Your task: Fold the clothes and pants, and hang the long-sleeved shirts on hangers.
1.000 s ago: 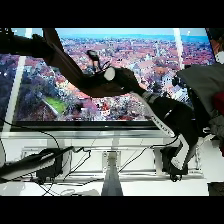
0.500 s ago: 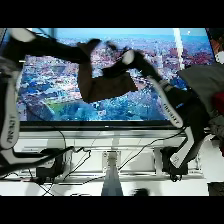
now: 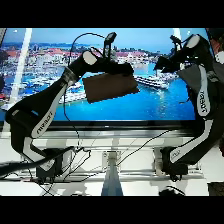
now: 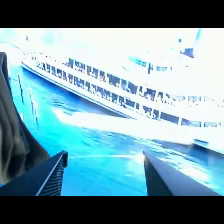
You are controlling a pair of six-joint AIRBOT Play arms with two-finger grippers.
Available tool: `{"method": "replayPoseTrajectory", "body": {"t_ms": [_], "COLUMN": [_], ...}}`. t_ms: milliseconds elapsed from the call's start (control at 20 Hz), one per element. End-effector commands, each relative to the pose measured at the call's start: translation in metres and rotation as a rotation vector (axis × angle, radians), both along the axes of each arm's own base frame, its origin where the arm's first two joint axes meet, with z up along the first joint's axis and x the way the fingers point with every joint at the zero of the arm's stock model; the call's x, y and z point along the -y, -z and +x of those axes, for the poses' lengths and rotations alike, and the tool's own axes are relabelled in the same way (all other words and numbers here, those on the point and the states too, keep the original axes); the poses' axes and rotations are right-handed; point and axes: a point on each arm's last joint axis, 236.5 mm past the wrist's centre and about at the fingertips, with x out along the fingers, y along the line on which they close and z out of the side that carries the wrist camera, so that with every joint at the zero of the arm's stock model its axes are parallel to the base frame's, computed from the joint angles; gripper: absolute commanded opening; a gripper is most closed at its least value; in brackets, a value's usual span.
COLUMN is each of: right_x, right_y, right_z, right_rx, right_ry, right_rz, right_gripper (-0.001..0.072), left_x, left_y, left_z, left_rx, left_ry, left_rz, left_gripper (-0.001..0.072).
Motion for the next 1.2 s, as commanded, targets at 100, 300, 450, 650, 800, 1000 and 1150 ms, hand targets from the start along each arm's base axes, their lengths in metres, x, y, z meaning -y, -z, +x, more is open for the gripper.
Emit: {"method": "replayPoseTrajectory", "body": {"t_ms": [100,300,450,650,800,1000,1150], "right_x": [-0.066,-0.180,-0.260,-0.292,-0.251,-0.133,-0.024], "right_y": [0.019,0.041,0.043,0.034,-0.005,-0.108,-0.191], "right_z": [-0.009,-0.032,-0.047,-0.047,-0.018,0.031,0.020], "right_rx": [-0.079,-0.167,-0.116,0.007,0.123,0.341,0.445], "right_ry": [-0.012,-0.156,-0.269,-0.409,-0.442,-0.215,-0.019], "right_rz": [0.305,0.504,0.550,0.427,0.232,-0.052,-0.202], "right_gripper": [0.0596,0.0595,0.0588,0.0014,0.0013,0.0013,0.0013], "left_x": [-0.067,-0.140,-0.191,-0.268,-0.327,-0.357,-0.358], "left_y": [0.016,0.000,-0.018,-0.036,-0.052,-0.079,-0.079], "left_z": [0.005,0.010,0.021,0.022,0.012,0.009,0.009], "left_rx": [0.013,-0.069,-0.082,-0.068,-0.036,0.015,0.015], "left_ry": [0.064,0.028,-0.046,-0.136,-0.202,-0.278,-0.280], "left_rz": [0.198,0.226,0.222,0.320,0.466,0.484,0.484], "left_gripper": [0.0700,0.0701,0.0700,0.0698,0.0698,0.0698,0.0698]}}
